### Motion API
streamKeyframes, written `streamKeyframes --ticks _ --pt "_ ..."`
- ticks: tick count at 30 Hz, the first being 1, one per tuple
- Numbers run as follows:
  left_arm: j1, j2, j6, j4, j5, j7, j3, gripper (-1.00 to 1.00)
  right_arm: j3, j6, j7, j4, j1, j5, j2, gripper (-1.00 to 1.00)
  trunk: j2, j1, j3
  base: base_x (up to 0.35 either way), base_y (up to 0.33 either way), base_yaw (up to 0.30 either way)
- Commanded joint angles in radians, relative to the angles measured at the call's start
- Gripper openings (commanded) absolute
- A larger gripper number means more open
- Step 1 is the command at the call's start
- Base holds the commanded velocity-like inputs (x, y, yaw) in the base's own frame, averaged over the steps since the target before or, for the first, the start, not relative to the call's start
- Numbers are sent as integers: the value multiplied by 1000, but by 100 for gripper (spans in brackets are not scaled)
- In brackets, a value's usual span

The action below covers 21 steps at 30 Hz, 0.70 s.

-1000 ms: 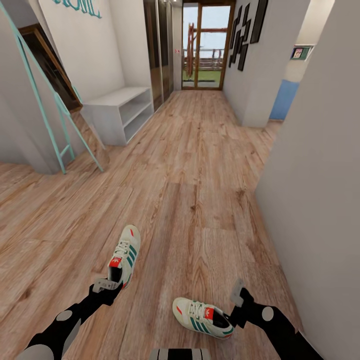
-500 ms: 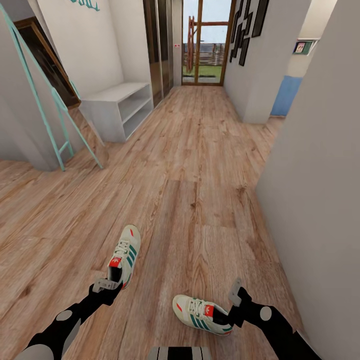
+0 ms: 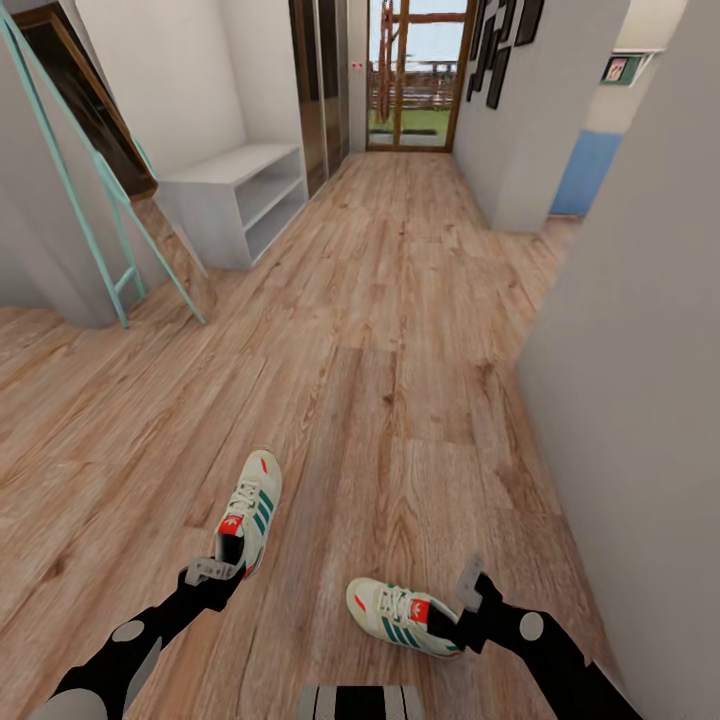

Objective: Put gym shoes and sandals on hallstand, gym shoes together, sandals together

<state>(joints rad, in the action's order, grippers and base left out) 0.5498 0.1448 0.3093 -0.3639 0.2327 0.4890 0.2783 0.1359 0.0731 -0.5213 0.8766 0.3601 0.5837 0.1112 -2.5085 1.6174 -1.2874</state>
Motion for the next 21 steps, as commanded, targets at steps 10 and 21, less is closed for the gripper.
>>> streamKeyframes --ticks 10,21 --pt "0 -1 5 0 10 5 9 -100 1 5 -2 4 0 -20 1 100 -3 4 -54 0 0 34" --pt "-2 -1 5 0 9 5 9 -100 0 4 -1 5 0 -22 1 100 -3 6 -76 0 0 -20"
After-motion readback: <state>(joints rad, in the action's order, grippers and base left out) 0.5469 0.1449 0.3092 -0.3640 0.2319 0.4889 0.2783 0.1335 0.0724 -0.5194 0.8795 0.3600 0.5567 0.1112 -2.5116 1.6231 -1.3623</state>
